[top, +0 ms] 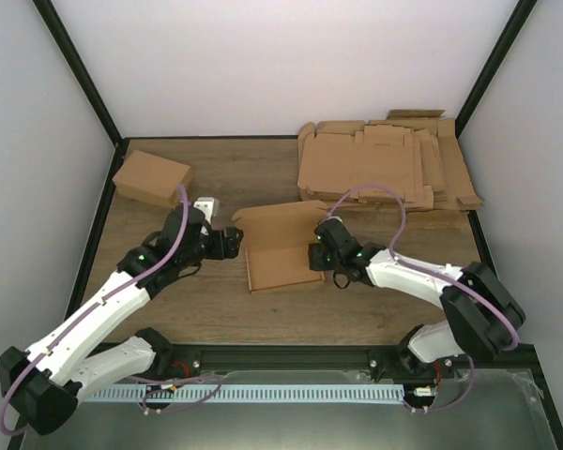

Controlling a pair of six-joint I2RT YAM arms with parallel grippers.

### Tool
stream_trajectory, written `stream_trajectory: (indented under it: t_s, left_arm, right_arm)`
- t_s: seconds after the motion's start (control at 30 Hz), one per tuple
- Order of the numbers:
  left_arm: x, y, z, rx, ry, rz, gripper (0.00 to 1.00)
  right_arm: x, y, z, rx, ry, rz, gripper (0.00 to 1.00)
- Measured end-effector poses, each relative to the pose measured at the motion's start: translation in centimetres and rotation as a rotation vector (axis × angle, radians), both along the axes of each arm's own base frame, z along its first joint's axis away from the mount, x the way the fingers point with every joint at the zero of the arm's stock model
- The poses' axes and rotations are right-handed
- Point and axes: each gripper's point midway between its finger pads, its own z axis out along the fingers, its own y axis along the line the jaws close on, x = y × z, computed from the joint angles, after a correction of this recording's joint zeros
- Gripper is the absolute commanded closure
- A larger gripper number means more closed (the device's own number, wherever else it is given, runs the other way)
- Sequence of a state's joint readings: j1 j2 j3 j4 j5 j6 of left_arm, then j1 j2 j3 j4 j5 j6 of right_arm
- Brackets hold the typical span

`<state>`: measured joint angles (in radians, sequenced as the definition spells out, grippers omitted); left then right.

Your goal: Fold the paper box

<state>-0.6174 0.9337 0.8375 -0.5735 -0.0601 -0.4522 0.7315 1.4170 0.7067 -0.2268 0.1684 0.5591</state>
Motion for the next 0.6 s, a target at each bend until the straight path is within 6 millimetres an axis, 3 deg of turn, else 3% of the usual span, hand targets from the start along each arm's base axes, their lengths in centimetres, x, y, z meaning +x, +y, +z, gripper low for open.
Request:
stream_trajectory:
  t_s: [0.2, 0.4, 0.5, 0.6]
  left_arm:
    - [1.4, -0.8, -0.9, -0.003, -0.009, -0.004, 0.19]
    - [1.7, -1.1, -1.8, -0.012, -0.005, -0.016, 0.32]
    - [2.6, -0.8, -2.6, -0.034, 0.025, -0.003, 0.33]
    - [3.3, -0.2, -3.2, -0.055, 0.037, 0.01, 0.31]
  right_arm:
    - [1.0, -0.5, 3.3, 0.081, -0.061, 0.048, 0.37]
    - [2.8, -1.7, 7.3, 0.195, -0.159, 0.163, 0.35]
    - [3.6, -2.9, 8.0, 0.234, -0.166, 0.193, 0.29]
    - [4.1, -3.3, 9.2, 0.266, -0.194, 0.241, 0.29]
